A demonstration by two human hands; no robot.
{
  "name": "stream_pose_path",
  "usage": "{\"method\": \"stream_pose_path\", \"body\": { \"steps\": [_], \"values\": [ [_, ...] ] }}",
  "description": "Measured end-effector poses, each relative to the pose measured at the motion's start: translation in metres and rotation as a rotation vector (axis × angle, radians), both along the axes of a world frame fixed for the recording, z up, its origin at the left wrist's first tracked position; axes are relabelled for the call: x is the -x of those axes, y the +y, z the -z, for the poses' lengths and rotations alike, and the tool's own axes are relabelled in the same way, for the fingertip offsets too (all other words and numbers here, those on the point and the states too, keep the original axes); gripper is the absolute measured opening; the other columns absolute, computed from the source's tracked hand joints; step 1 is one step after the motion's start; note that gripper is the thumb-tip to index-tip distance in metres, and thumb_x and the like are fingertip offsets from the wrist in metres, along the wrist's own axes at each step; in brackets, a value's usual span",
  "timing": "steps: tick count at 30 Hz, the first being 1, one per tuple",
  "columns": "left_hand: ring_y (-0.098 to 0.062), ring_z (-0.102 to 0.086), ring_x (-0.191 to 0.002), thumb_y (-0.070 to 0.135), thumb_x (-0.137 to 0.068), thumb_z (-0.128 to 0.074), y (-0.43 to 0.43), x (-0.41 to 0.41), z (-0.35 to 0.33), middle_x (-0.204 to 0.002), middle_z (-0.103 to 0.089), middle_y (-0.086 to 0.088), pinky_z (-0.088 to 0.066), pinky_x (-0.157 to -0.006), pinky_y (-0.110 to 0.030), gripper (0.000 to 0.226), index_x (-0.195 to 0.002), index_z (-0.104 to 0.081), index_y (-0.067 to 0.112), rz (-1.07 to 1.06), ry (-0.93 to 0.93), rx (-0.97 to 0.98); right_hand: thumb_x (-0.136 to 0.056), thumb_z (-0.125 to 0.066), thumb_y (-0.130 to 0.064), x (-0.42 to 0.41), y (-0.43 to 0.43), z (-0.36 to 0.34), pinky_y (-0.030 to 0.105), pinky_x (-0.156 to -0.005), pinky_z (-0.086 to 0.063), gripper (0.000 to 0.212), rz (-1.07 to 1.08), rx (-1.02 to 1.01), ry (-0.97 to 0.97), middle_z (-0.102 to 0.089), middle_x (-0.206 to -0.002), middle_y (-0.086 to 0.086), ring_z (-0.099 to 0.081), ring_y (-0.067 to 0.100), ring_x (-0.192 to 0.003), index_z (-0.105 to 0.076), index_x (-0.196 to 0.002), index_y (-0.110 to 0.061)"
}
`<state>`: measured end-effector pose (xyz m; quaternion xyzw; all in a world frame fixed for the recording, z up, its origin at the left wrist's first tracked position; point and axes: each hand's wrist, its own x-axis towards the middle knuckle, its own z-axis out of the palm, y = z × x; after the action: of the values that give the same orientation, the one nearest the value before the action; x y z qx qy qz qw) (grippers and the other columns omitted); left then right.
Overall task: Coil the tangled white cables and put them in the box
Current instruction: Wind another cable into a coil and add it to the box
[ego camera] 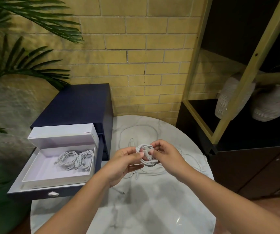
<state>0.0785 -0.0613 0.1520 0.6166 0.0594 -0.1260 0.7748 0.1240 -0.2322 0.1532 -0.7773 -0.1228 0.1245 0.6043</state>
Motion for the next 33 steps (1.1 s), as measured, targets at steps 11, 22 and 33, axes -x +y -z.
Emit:
{"method": "stream_pose_path", "body": {
  "steps": [11, 22, 33],
  "values": [
    [-0.02, -0.065, -0.085, 0.008, -0.095, -0.053, -0.002, -0.004, 0.004, -0.086, -0.069, -0.006, -0.057, -0.086, -0.036, 0.011, -0.095, -0.062, 0.003, -0.037, 0.119, 0.02, -0.093, -0.06, -0.008, -0.005, -0.003, -0.002, 0.014, -0.054, -0.045, 0.012, -0.049, -0.14, 0.123, -0.058, -0.086, 0.008, -0.06, 0.003, -0.061, -0.06, -0.104, -0.005],
    [-0.028, -0.056, -0.089, 0.018, -0.101, -0.042, -0.005, -0.011, 0.016, -0.094, -0.055, -0.016, -0.052, -0.082, -0.039, 0.019, -0.09, -0.052, 0.006, -0.111, 0.124, -0.079, -0.096, -0.052, -0.007, -0.007, 0.006, 0.001, 0.024, -0.063, -0.036, 0.021, -0.19, -0.306, 0.295, -0.056, -0.075, 0.004, -0.053, 0.01, -0.066, -0.054, -0.116, -0.012],
    [-0.02, -0.053, -0.074, 0.044, -0.101, -0.035, 0.042, -0.005, 0.018, -0.079, -0.056, -0.008, -0.042, -0.075, -0.034, 0.044, -0.091, -0.055, 0.006, -0.223, -0.07, -0.545, -0.094, -0.059, -0.014, 0.003, 0.049, -0.007, 0.019, -0.073, -0.043, 0.021, -0.281, -0.069, 0.242, -0.067, -0.082, -0.001, -0.06, 0.01, -0.08, -0.053, -0.114, -0.014]
  ]
}}
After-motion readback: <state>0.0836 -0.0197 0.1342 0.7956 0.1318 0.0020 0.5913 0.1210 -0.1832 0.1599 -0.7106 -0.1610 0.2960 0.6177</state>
